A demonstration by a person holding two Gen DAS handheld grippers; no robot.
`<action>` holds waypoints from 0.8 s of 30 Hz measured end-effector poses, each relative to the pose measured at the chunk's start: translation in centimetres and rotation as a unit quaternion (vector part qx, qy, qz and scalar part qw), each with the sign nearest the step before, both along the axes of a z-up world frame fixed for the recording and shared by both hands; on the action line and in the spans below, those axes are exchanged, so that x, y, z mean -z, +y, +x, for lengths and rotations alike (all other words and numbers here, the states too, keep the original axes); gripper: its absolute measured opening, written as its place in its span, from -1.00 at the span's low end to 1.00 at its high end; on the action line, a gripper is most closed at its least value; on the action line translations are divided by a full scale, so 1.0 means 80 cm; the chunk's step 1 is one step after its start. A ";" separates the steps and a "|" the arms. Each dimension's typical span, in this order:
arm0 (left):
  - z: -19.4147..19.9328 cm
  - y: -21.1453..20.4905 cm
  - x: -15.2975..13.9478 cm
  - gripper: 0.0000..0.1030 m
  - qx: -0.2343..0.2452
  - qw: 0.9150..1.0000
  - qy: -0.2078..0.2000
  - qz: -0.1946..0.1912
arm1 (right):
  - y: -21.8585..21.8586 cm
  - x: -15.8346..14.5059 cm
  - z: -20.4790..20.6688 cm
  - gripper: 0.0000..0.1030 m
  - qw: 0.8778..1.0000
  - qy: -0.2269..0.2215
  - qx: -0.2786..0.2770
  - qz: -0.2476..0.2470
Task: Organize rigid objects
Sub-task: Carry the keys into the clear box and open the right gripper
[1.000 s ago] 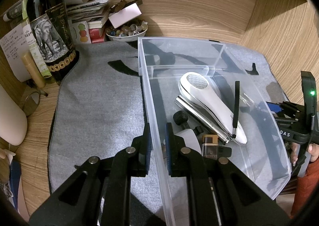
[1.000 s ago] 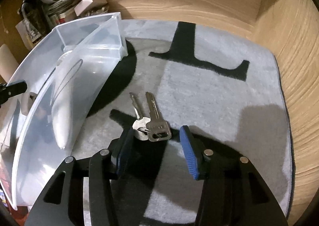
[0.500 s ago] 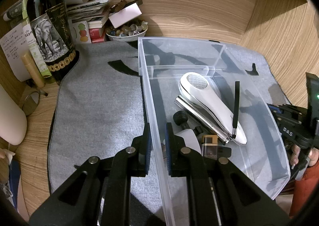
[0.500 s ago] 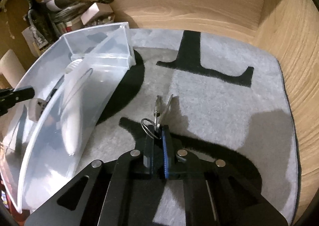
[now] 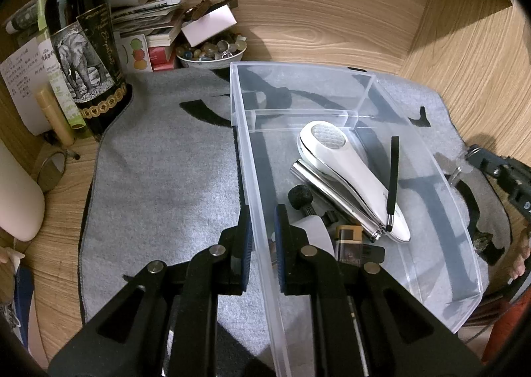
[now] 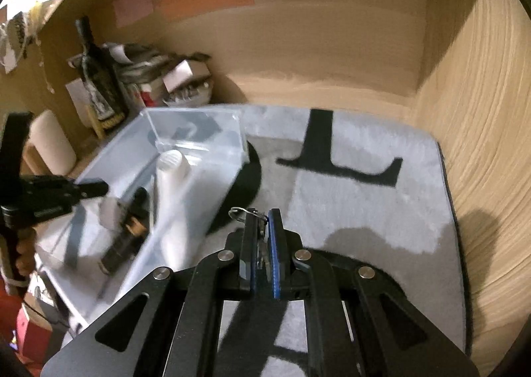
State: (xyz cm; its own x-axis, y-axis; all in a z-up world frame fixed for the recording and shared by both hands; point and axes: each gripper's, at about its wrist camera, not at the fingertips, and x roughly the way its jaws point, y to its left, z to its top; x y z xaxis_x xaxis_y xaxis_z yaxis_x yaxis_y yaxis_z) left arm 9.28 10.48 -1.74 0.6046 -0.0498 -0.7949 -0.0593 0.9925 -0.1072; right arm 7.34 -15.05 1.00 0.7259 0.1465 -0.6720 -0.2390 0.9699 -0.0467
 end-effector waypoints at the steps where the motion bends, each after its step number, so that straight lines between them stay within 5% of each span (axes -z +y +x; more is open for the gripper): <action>1: 0.000 0.000 0.000 -0.79 0.000 1.000 0.000 0.000 | 0.003 -0.004 -0.001 -0.89 1.000 -0.004 -0.004 0.001; 15: 0.000 0.000 0.000 -0.79 0.000 1.000 0.000 -0.001 | 0.076 -0.058 -0.019 -0.89 0.993 -0.062 -0.094 0.026; 24: -0.001 0.000 0.000 -0.79 0.000 1.000 -0.001 -0.002 | 0.127 -0.015 0.016 -0.88 0.991 0.004 -0.135 0.025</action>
State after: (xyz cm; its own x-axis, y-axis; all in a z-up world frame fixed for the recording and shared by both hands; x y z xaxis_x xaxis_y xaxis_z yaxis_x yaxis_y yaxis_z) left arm 9.23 10.44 -1.74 0.6059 -0.0535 -0.7937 -0.0592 0.9919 -0.1120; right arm 8.66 -4.86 2.18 0.6505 0.3675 -0.6647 -0.4904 0.8715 0.0019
